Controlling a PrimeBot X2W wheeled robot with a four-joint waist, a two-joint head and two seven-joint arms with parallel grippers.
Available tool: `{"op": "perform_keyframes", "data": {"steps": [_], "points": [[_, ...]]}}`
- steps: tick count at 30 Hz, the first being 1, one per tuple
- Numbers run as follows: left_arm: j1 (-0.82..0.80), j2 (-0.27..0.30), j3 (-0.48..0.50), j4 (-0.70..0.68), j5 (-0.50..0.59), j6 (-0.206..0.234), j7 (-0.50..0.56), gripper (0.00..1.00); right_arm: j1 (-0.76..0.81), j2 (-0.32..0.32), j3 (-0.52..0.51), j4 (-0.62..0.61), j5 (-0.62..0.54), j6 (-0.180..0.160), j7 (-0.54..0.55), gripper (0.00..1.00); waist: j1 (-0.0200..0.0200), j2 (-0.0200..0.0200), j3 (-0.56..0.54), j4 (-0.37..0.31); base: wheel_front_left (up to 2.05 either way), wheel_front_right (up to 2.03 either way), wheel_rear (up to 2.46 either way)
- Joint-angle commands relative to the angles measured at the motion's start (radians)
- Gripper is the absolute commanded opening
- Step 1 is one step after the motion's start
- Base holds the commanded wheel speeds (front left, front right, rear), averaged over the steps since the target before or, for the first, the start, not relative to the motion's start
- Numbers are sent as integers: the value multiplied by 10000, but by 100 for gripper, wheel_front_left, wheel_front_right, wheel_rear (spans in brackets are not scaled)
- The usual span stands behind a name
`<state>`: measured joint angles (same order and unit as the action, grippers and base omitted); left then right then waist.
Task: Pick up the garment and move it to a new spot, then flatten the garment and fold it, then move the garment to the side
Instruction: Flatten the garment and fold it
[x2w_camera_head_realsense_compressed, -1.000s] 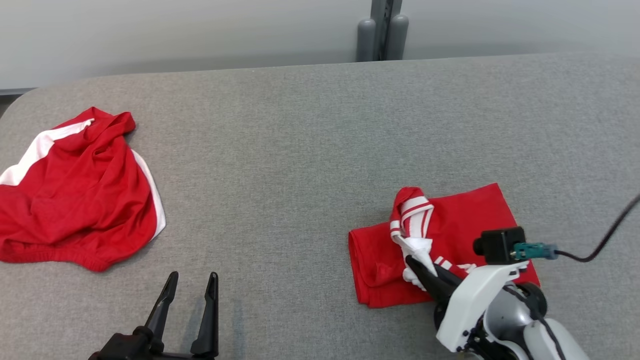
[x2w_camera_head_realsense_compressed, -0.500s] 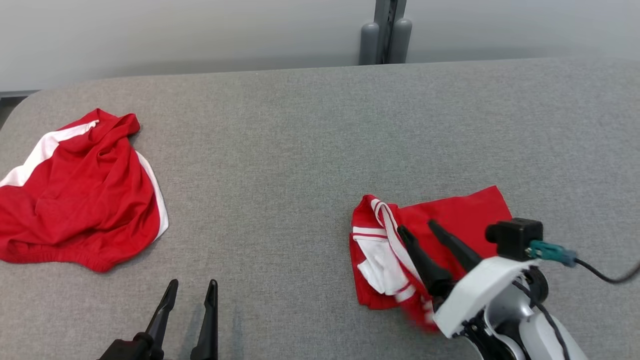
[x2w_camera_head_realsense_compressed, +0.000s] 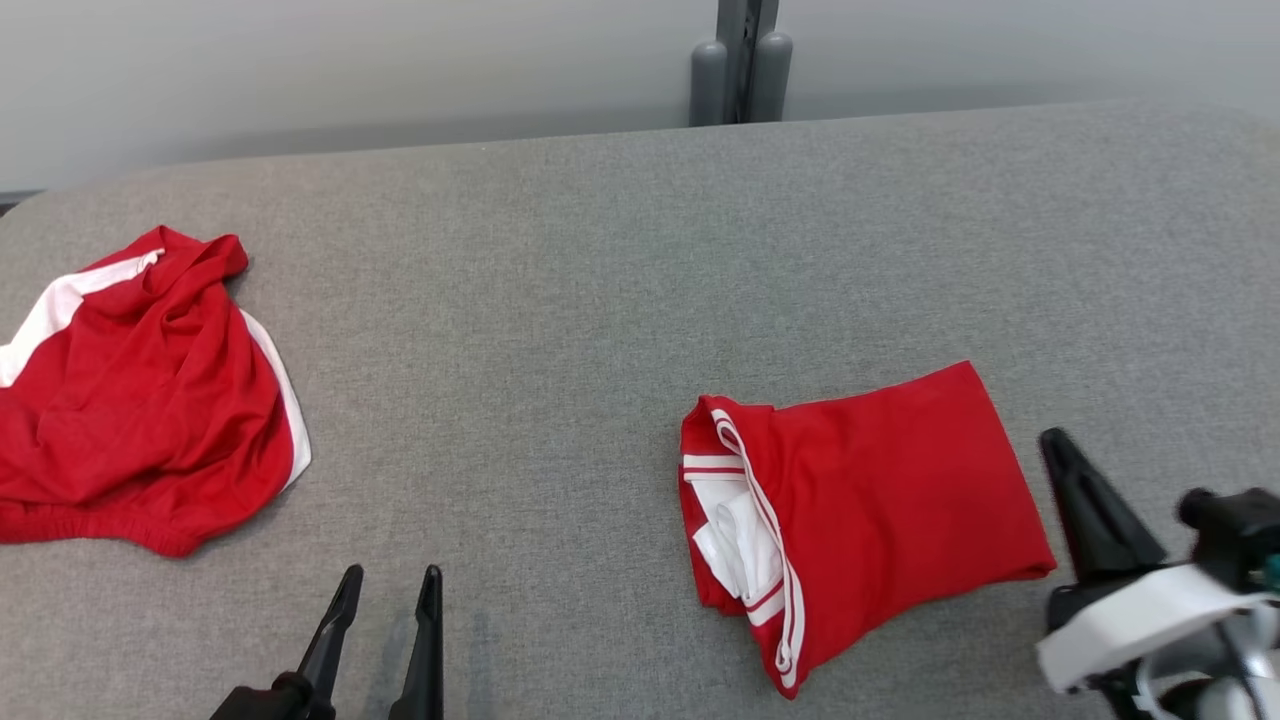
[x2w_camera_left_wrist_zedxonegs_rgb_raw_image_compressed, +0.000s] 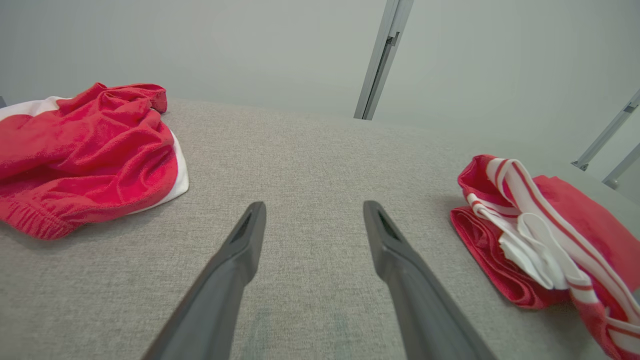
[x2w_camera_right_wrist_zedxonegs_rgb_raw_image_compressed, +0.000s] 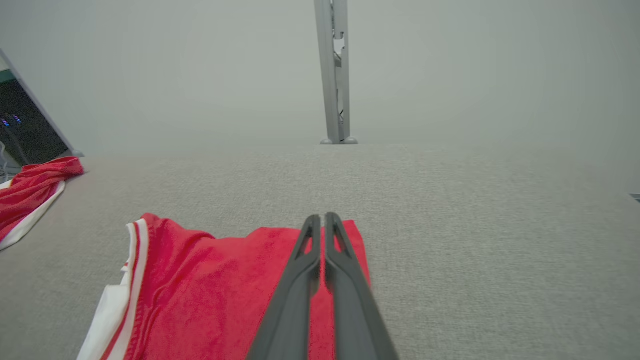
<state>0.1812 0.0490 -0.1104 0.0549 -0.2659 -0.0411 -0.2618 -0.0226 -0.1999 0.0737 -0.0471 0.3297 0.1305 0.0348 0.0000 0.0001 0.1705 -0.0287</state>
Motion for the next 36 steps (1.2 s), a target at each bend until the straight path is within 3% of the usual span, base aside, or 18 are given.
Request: {"op": "perform_keyframes", "data": {"steps": [1, 10, 20, 30, 35, 36], "points": [[-260, 34, -28, -12, -21, 10, -42, 100, -409, 8, 387, 663, -297, 5, -491, 0, 0, -1, 174, 101, 0, 0, 0], [-594, 33, -74, 176, 11, -130, -44, 100, -2218, 1057, 2445, 4320, -808, 3, -2270, 0, 0, -1, 519, 441, 0, 0, 0], [-625, 29, -141, 286, -23, -112, -44, 100, -3897, 1466, 4680, 6928, -167, 3, -2791, 0, 0, -1, 536, 767, 0, 0, 0], [-491, 32, -114, 359, -121, -42, -44, 100, -4435, 1465, 6344, 7529, 1056, 3, -2964, 0, 0, -1, 107, 770, 0, 0, 0], [-144, 33, 77, 297, -199, -121, -44, 100, -4033, 1466, 5539, 6880, 681, 3, -3012, 0, 0, -1, -473, 441, 0, 0, 0], [-67, 32, 153, 280, -168, -152, -44, 100, -3824, 1466, 5138, 6525, 414, 3, -3011, 8, 0, -1, -606, 355, 0, 0, 0]]}}
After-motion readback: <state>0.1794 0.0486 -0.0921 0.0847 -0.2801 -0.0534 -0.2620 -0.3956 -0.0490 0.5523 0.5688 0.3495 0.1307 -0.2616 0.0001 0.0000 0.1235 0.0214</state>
